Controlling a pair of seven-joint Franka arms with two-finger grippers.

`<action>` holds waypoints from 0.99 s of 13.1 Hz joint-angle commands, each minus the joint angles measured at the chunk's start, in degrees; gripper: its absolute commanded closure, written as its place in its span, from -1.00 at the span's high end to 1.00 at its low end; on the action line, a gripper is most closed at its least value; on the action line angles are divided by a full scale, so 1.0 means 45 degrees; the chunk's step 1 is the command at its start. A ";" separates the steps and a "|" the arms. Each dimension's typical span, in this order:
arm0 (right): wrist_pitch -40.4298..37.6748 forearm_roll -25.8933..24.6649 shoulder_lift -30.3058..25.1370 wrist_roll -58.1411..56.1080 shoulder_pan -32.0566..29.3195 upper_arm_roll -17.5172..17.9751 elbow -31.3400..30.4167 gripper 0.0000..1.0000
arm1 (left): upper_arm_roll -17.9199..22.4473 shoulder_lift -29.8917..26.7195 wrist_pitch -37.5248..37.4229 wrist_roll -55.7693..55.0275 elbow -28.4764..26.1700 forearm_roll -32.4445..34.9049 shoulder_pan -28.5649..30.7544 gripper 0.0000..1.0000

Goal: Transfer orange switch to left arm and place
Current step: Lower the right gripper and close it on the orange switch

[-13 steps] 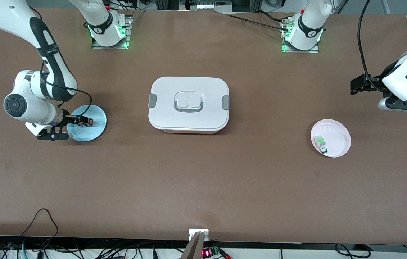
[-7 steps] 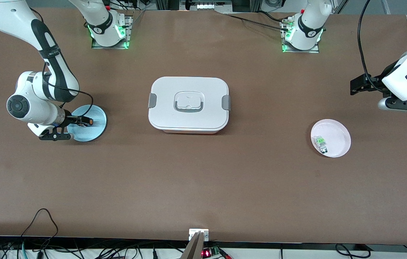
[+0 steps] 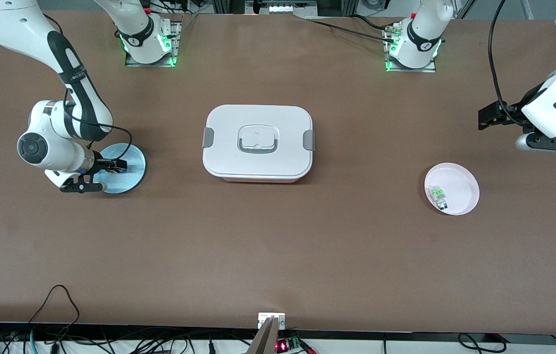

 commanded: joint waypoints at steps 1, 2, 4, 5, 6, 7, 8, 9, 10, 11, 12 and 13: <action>0.0258 -0.0121 0.0058 -0.0594 -0.0091 0.0119 -0.0139 1.00 | -0.0048 0.0112 -0.0121 -0.0100 0.0299 -0.0095 0.0023 1.00; 0.0239 -0.0140 0.0058 -0.0692 -0.0091 0.0119 -0.0158 1.00 | -0.0048 0.0112 -0.0121 -0.0100 0.0299 -0.0095 0.0023 1.00; 0.0278 -0.0140 0.0175 -0.1354 -0.0091 0.0119 -0.0139 1.00 | -0.0048 0.0112 -0.0121 -0.0100 0.0299 -0.0095 0.0023 1.00; 0.0356 -0.0121 0.0214 -0.1396 -0.0091 0.0119 -0.0158 1.00 | -0.0048 0.0112 -0.0121 -0.0100 0.0299 -0.0095 0.0023 1.00; 0.0356 -0.0121 0.0253 -0.1377 -0.0110 0.0119 -0.0159 1.00 | -0.0048 0.0112 -0.0121 -0.0100 0.0299 -0.0095 0.0023 1.00; 0.0356 -0.0063 0.0254 -0.1357 -0.0091 0.0139 -0.0178 1.00 | -0.0048 0.0112 -0.0121 -0.0100 0.0299 -0.0095 0.0023 1.00; 0.0395 -0.0043 0.0254 -0.1203 -0.0110 0.0120 -0.0275 1.00 | -0.0048 0.0112 -0.0121 -0.0100 0.0299 -0.0095 0.0023 1.00; 0.0492 -0.0004 0.0273 -0.1085 -0.0111 0.0139 -0.0353 1.00 | -0.0048 0.0112 -0.0121 -0.0100 0.0299 -0.0095 0.0023 1.00; 0.0551 -0.0004 0.0312 -0.0620 -0.0111 0.0139 -0.0431 1.00 | -0.0048 0.0112 -0.0121 -0.0100 0.0299 -0.0095 0.0023 1.00; 0.0571 -0.0023 0.0332 -0.0344 -0.0111 0.0139 -0.0432 1.00 | -0.0048 0.0112 -0.0121 -0.0100 0.0299 -0.0095 0.0023 1.00; 0.0591 -0.0023 0.0409 -0.0342 -0.0111 0.0139 -0.0432 1.00 | -0.0048 0.0112 -0.0121 -0.0119 0.0299 -0.0095 0.0023 1.00; 0.0610 -0.0023 0.0429 -0.0419 -0.0111 0.0139 -0.0432 1.00 | -0.0048 0.0112 -0.0121 -0.0119 0.0299 -0.0095 0.0042 1.00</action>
